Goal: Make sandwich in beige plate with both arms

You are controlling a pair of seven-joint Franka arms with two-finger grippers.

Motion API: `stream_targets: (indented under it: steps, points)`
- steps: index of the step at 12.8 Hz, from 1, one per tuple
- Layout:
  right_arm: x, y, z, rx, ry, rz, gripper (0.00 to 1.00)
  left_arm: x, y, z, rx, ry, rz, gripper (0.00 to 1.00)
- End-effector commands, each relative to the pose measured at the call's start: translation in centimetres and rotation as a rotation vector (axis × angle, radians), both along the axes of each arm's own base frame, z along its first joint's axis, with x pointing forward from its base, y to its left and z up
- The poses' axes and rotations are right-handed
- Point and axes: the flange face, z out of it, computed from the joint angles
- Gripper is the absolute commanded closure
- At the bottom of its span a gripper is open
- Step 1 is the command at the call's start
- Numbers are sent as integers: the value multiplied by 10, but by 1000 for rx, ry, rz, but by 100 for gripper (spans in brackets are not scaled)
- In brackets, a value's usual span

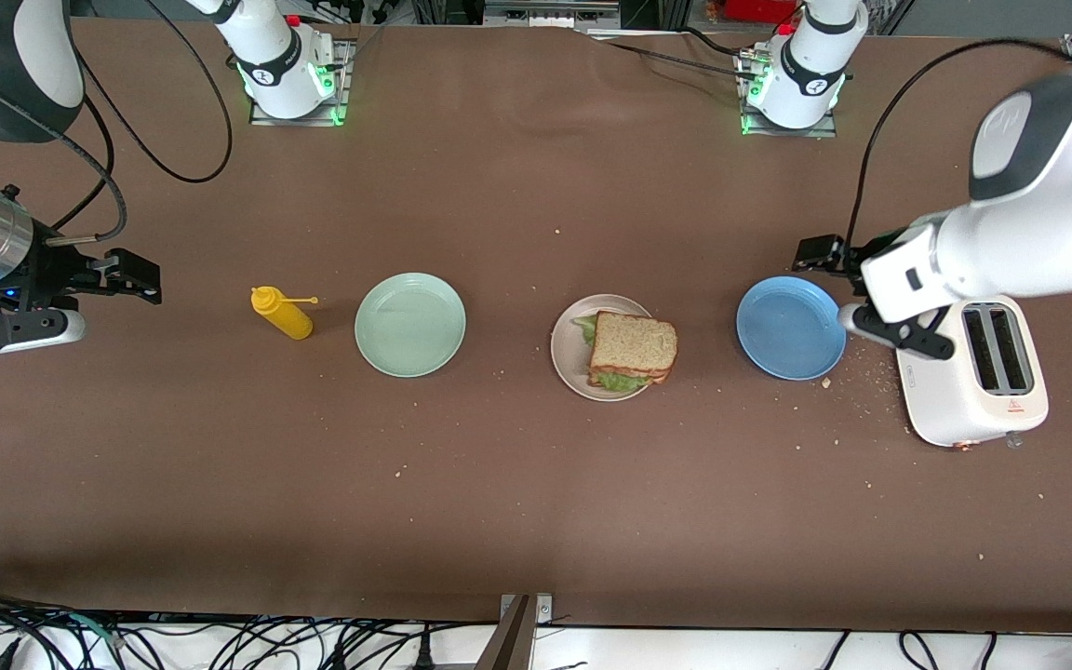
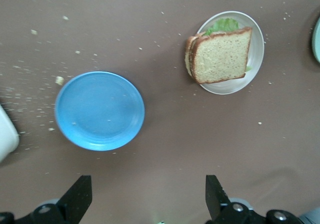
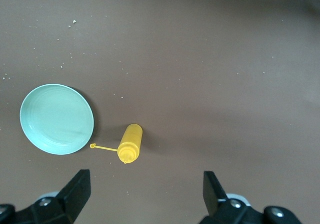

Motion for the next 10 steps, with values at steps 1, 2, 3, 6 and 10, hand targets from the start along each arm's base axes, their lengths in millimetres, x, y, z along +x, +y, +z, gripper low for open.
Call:
stream_targets:
  steps: [1, 2, 3, 6, 10]
  points:
    - [-1, 3, 1, 1, -1, 5, 0, -18, 2, 39, 126, -81, 24, 0]
    - [-1, 5, 2, 15, -3, 5, 0, -17, 17, 47, 139, -102, 67, 0]
    - [-1, 6, 2, 24, -2, 5, 0, -18, 22, 60, 150, -148, 86, 0]
    - [-1, 4, 2, 29, -1, 2, 0, -31, 35, 90, 149, -226, 130, 0]
    - [0, 4, 0, 27, 1, 3, 0, -53, 46, 88, 195, -204, 315, 0]
